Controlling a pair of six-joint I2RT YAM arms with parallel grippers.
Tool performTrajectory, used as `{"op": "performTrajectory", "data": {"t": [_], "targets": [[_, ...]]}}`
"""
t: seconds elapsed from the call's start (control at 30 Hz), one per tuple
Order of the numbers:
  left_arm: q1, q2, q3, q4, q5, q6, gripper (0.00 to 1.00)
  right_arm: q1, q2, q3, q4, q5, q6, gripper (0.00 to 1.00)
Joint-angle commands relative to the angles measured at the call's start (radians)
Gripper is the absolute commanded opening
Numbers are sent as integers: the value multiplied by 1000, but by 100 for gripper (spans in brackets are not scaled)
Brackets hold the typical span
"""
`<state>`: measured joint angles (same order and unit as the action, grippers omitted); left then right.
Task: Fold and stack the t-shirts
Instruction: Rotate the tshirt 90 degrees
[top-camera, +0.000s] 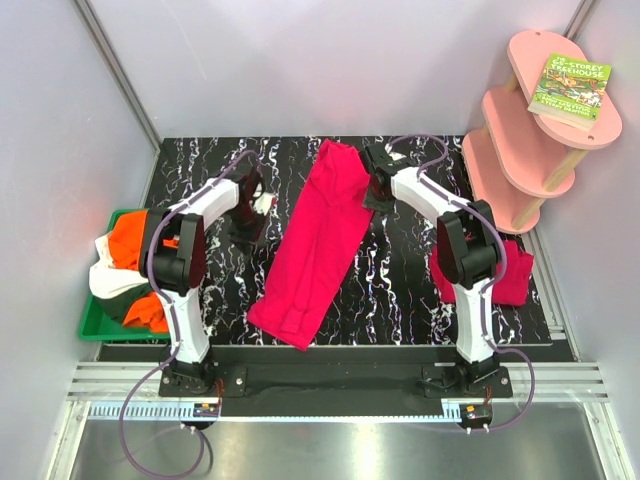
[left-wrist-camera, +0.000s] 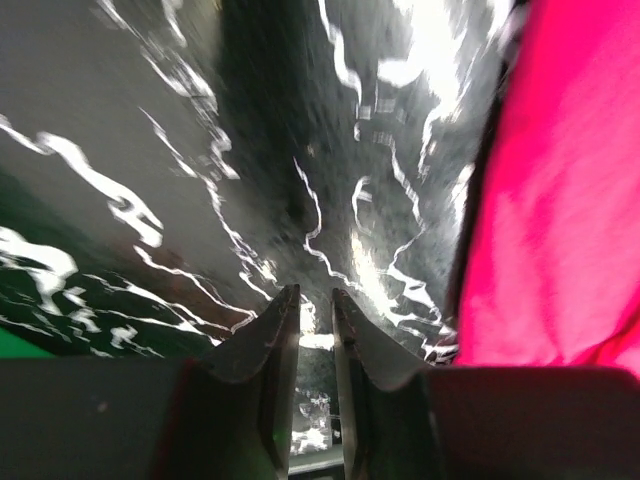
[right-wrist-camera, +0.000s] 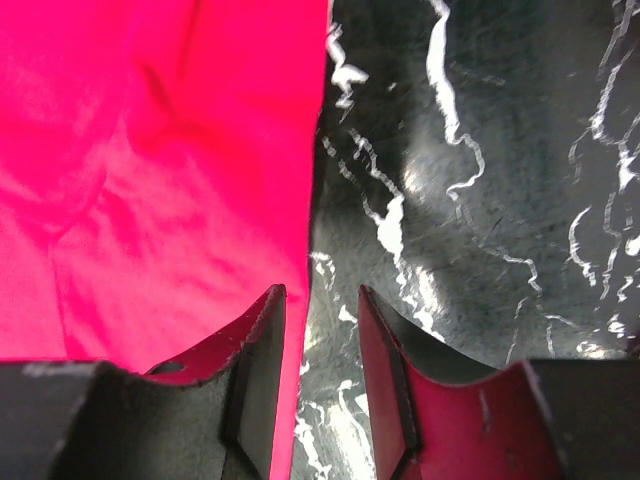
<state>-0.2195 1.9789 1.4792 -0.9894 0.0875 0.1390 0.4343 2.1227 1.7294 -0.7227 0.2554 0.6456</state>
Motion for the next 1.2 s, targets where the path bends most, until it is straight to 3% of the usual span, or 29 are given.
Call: {"op": "performTrajectory", "data": {"t": [0.0,0.13,0.2,0.27,0.53,0.8,1.0,1.17], "targets": [[-3,-2,-62,-41,-46,27,23,-17,69,136,-12,84,14,43],[-3,-3,-120,-41,-65,48,21,-22,173,269,-121,143,-9,42],[-3,-8,-145,-34,-65,54,21,-26,175,266,-126,207,3,24],[-3,-18,-158,-29,-58,59,19,-35,166,246,-118,225,22,0],[-3,-8,-166,-29,-35,63,11,-83,169,220,-109,283,49,0],[-15,-2,-206,-63,17,77,8,-115,296,265,-116,179,43,0],[-79,-29,-247,-92,43,100,7,-115,405,407,-144,117,8,0],[-152,-28,-270,-107,80,106,7,-115,525,634,-250,38,-38,0]]}}
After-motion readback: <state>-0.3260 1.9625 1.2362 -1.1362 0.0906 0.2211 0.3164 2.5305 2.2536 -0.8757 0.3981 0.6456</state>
